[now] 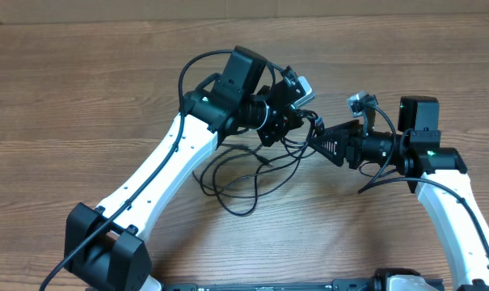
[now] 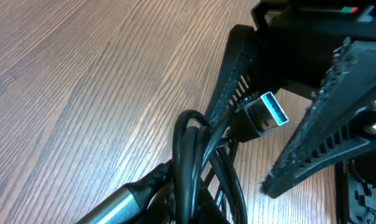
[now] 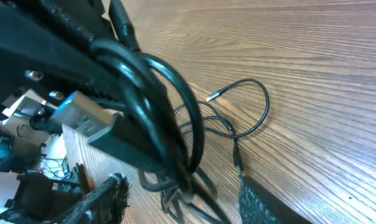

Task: Untangle cables

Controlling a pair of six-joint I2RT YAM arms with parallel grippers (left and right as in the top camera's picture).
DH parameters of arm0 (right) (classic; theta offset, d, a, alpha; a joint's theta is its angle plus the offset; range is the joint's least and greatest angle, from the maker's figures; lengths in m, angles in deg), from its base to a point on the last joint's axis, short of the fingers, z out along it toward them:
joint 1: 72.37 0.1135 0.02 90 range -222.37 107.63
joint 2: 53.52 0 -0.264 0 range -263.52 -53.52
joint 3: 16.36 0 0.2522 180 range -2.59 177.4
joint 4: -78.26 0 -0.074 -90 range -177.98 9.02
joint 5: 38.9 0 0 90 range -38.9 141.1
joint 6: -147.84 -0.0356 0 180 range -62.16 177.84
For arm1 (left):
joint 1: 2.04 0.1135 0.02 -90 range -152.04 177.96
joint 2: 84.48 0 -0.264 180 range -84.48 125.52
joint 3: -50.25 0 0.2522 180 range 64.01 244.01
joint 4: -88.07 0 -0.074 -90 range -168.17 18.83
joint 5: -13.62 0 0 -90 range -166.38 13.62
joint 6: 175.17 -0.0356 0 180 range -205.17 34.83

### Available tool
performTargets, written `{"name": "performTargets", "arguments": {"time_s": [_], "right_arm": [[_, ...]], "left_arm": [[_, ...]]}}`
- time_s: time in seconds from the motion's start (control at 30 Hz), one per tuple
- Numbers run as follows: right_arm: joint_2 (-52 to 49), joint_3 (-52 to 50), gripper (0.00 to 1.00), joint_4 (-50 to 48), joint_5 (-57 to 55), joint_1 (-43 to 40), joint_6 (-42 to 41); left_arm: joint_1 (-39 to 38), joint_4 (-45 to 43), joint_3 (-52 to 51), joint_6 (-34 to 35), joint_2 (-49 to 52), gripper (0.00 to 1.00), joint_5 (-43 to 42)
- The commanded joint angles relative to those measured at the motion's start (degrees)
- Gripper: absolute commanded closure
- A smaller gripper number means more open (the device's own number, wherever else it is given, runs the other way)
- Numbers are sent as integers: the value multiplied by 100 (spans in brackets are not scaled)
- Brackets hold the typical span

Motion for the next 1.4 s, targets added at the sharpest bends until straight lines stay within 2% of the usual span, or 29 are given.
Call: {"name": "performTargets", "arguments": {"time_s": [0.0, 0.03, 0.2, 0.33, 0.37, 0.4, 0.5, 0.53, 0.57, 0.6, 0.63, 0.77, 0.8, 0.83, 0.87, 0.9, 0.93, 1.0, 1.03, 1.07, 1.1, 1.23, 1.3, 1.37], "right_arm": [[15, 42, 56, -203, 691, 11, 136], [15, 42, 60, -267, 962, 11, 227], [15, 42, 60, -387, 1088, 24, 225], [15, 42, 60, -387, 1252, 24, 225], [15, 42, 58, -387, 1373, 26, 225], [15, 42, 48, -385, 1419, 46, 223], [15, 42, 43, -387, 1414, 214, 225], [15, 42, 50, -391, 1405, 286, 225], [15, 42, 64, -389, 1392, 313, 225], [15, 42, 87, -389, 1392, 310, 225], [15, 42, 96, -387, 1392, 310, 223], [15, 42, 96, -387, 1390, 291, 223], [15, 42, 96, -385, 1388, 267, 223], [15, 42, 96, -382, 1390, 197, 221], [15, 42, 96, -382, 1390, 122, 221], [15, 42, 96, -382, 1392, 15, 219], [15, 42, 96, -382, 1399, -146, 188], [15, 42, 96, -448, 1521, -326, 179], [15, 42, 96, -656, 1834, -391, 179], [15, 42, 96, -848, 2046, -396, 177], [15, 42, 96, -1165, 2225, -393, 20], [15, 42, 96, -1392, 2225, -393, -297], [15, 42, 96, -1491, 2223, -396, -365], [15, 42, 96, -1919, 2212, -396, -911]], "left_arm": [[20, -4, 57, 129, -13, 96, 70], [20, 2, 57, 181, -13, 96, 68], [20, -2, 57, 367, -13, 96, 48], [17, -55, 57, 367, -13, 96, -315], [11, -87, 57, 369, -13, 96, -313], [0, -111, 57, 369, -13, 96, -328], [-70, -173, 57, 369, -13, 96, -444], [-133, -199, 57, 365, -13, 96, -437], [-162, -227, 57, 365, -13, 96, -437], [-170, -249, 57, 365, -13, 96, -437], [-170, -260, 57, 367, -13, 96, -437], [-160, -256, 57, 367, -13, 96, -435], [-160, -254, 57, 367, -13, 90, -435], [-151, -245, 57, 424, -13, 66, -437], [-111, -245, 57, 686, -13, 35, -442], [-46, -245, 57, 960, -13, 28, -444], [103, -247, 57, 1429, -13, 25, -446], [332, -286, 57, 2218, -13, 29, -476], [452, -433, 57, 2859, -11, 28, -732], [496, -557, 57, 3185, -9, 24, -942], [542, -914, 57, 3617, -9, 18, -1545], [520, -1272, 57, 3731, -9, 19, -2524], [511, -1193, 57, 3965, -9, 28, -2553], [507, -1189, 57, 4256, -9, 34, -2546]]}}
